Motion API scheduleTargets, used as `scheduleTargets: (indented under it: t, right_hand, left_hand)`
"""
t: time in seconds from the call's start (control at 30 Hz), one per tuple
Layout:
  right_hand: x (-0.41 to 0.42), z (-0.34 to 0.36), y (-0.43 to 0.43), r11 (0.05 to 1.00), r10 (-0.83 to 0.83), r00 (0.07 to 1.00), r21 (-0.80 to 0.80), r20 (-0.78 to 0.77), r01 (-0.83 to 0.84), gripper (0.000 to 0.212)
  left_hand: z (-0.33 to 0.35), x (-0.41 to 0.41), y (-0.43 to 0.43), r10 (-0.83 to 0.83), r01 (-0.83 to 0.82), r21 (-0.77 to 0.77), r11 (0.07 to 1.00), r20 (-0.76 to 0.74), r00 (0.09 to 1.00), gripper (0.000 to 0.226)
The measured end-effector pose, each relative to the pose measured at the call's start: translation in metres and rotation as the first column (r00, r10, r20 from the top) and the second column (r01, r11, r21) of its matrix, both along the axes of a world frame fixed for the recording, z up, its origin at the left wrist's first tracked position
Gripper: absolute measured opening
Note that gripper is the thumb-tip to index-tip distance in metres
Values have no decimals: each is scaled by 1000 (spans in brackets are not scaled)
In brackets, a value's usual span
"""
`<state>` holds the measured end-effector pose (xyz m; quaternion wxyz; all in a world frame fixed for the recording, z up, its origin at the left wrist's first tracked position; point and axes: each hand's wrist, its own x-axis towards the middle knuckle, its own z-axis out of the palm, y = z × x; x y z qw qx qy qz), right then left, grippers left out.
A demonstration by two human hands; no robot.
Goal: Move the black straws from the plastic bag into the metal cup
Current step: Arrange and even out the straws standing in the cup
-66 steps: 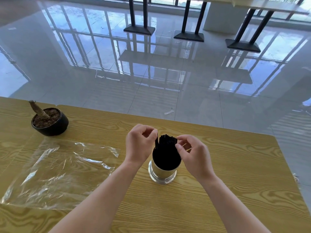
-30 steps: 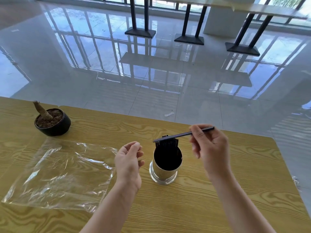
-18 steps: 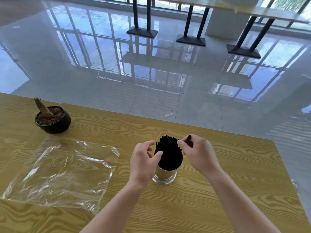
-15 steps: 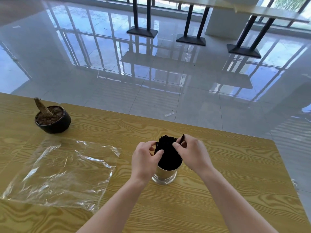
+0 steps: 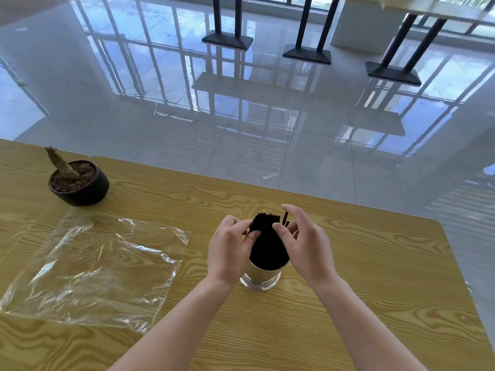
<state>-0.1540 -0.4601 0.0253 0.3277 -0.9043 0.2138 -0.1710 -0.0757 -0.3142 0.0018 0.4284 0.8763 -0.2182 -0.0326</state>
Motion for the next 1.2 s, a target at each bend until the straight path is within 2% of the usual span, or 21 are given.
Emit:
scheduleTargets:
  t: [0.1,0.27,0.37,0.43,0.5,0.7,0.8,0.9,1.07,1.2]
  right_hand:
    - [1,-2,0,997,33,999,-67,-37,-35,29]
    - [-5,-4,-4,1000,-9,999,-7,41,10,39]
    - [-6,-7,-8,998,-58,997,-15,43,59,27]
    - [-5,-10,-8,999,-28,999,-36,21,29,12]
    - [-4,-10,-5,998,8,1000,-57,1,-8,7]
    - [-1,-8,-7,999,-30,999,-19,26,30,24]
    - [0,-6,-8,998,29,999,-59,33,-27,33]
    - [2,-5,-6,994,57,997,-95,51,-52,21]
    - [9,-1,-6,998,27,999,-51,30,-25,7]
    - [12,-1,-11,999,9,999,39,-32,-8,11]
  left_hand:
    - [0,2,-4,5,-5,10,1000,14,1000,14]
    - [-1,4,3,28,-27,-61,998,22,999,35]
    - [-3,1,7,65,-62,-118,991,19,998,29]
    - [-5,-1,7,84,-82,-139,987,7,996,22]
    - [-6,-2,5,93,-95,-145,985,-17,996,16]
    - [-9,-1,3,61,-59,-83,995,26,998,10]
    - [-15,-3,6,42,-39,-71,997,42,998,15]
    - [-14,-4,5,60,-57,-94,994,31,998,14]
    - [-10,-1,0,73,-75,-112,991,-15,997,12]
    - [-10,-4,1,30,-33,-113,993,-27,999,13]
